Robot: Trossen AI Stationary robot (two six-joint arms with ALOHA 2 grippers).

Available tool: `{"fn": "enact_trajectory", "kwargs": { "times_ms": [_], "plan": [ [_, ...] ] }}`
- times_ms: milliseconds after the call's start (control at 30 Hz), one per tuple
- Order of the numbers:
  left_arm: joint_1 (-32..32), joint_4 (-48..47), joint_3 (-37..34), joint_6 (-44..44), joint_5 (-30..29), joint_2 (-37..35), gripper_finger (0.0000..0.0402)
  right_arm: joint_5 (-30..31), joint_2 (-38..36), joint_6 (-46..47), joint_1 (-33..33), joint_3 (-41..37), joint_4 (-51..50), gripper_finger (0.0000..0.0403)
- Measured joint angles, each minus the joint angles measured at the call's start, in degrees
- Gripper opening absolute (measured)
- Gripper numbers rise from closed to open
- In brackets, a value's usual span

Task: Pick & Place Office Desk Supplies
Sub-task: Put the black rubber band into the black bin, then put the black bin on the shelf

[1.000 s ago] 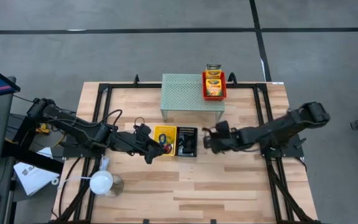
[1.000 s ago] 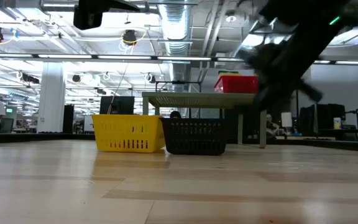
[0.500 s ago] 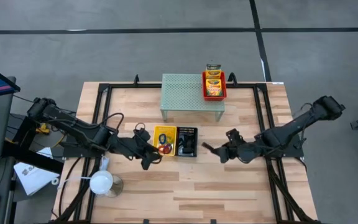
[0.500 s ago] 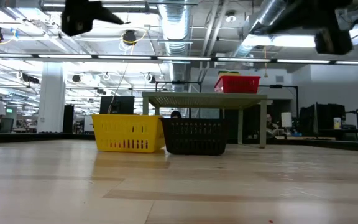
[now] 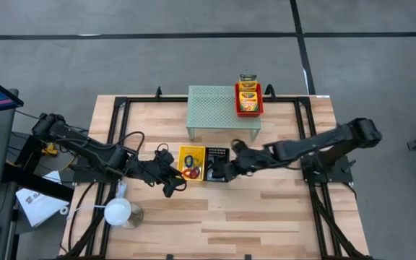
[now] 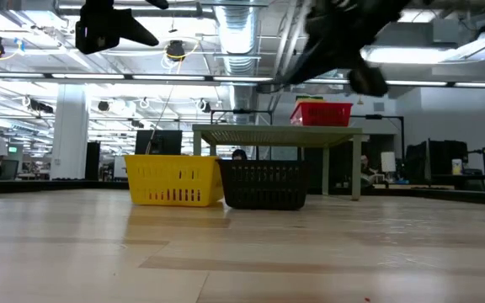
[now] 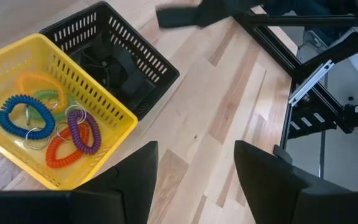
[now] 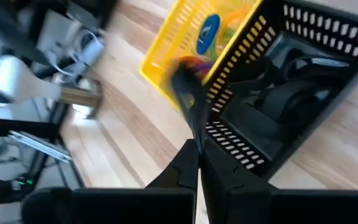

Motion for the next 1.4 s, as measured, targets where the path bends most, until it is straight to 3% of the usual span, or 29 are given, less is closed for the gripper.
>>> {"fn": "enact_trajectory", "kwargs": {
  "times_ms": [367,633,1033,1133,1300,1400],
  "plan": [
    [0.00,0.02,0.00,1.16,0.02,0.00,0.0207,-5.57,13.87,-2.21,-3.77,7.51,-5.78,0.0012],
    [-1.27,-0.29,0.00,1.29,0.02,0.00,0.0207,0.55,11.31,-1.28,-4.73,7.65,-9.95,0.0084],
    [-1.49,-0.37,0.00,3.19,0.02,0.00,0.0207,0.75,9.95,-4.10,-6.48,7.67,-9.49,0.0176],
    [-1.61,-0.08,0.00,7.95,0.43,0.00,0.0207,0.84,9.01,-2.69,-5.43,7.65,-9.94,0.0183],
    [-3.13,1.97,0.00,24.06,3.53,0.00,0.0207,1.55,7.06,-0.54,-3.46,7.75,-12.24,0.0183],
    [-2.56,3.03,0.00,28.00,4.97,0.35,0.0209,4.00,4.35,1.48,-1.86,7.61,-16.95,0.0183]
  ]
}}
